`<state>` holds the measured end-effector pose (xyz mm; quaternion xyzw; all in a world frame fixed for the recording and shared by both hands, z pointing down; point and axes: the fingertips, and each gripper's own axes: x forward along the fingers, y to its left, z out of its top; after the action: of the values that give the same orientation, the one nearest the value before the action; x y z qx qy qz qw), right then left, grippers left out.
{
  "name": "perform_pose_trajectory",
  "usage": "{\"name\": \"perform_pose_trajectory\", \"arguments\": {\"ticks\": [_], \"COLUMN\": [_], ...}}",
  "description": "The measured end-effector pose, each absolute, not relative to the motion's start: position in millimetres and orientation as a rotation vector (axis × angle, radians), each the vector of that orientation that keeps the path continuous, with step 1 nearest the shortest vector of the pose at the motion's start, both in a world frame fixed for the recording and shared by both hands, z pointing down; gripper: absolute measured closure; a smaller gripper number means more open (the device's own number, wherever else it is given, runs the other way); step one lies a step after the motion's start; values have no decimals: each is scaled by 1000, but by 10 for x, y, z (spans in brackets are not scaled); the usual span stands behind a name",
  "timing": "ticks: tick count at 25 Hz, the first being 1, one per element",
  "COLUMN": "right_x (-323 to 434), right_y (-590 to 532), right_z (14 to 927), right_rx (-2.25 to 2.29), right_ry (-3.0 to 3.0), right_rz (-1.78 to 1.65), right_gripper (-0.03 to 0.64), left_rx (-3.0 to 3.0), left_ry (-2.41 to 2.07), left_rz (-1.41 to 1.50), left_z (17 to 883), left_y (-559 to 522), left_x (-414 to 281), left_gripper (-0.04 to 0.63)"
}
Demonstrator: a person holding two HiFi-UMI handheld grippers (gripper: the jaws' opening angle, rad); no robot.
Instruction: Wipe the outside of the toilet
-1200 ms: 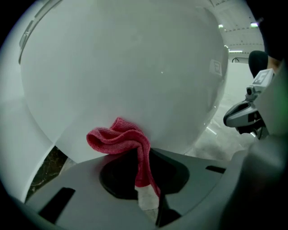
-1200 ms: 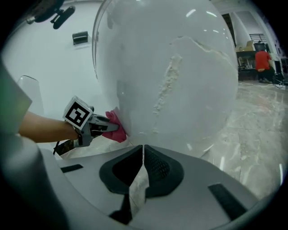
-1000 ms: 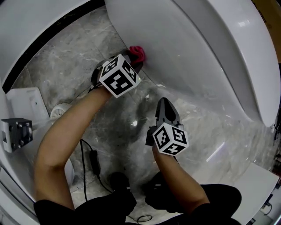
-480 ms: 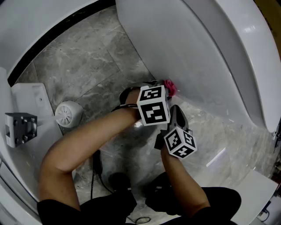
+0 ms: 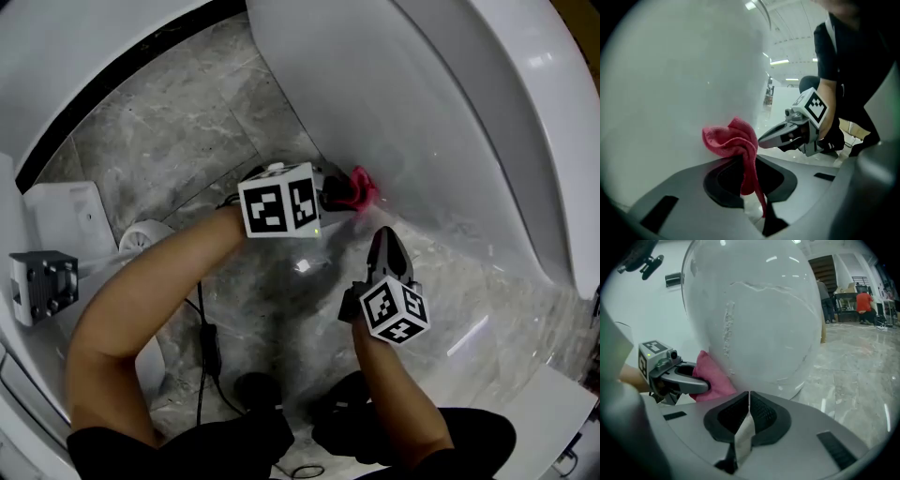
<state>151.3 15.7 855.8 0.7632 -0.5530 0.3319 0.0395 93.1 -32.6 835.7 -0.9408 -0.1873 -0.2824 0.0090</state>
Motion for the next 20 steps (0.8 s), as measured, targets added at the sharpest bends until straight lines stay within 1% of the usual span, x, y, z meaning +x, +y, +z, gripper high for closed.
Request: {"name": "perform_pose_trajectory", "arguments": {"ticks": [2,7,14,16,18,20], "right_x": [1481,1286,1075,1060,1055,1046], "right_y": [80,-154,-360,-320,-245,-155], "right_z": [8511,8310,8100,8074,8014,7968], "right_rx": [2338,2340,2312,2320,2342,2353], "right_ry": [-1730,-1841,-1940,-1936,-1936,-1940], "right_rz": [1014,1046,1011,1053,1080,1077], "right_gripper": [580,580,580,580,580,580], "left_rx": [-2999,-3046,-2913,-2834,-2745,-2716], "left_ry": [-457,215,986,1116,1157,1173], "left_rz": [-852,-907,-1012,-1087,-1203,-1252], "left_z": [8326,8357,8330,8381,8492,8596], "left_y": [-825,-2297,-3779,-4024,-4150,-4194], "left_x": [701,71,-552,-658,-713,-697], "left_gripper": [528,528,528,528,526,526]}}
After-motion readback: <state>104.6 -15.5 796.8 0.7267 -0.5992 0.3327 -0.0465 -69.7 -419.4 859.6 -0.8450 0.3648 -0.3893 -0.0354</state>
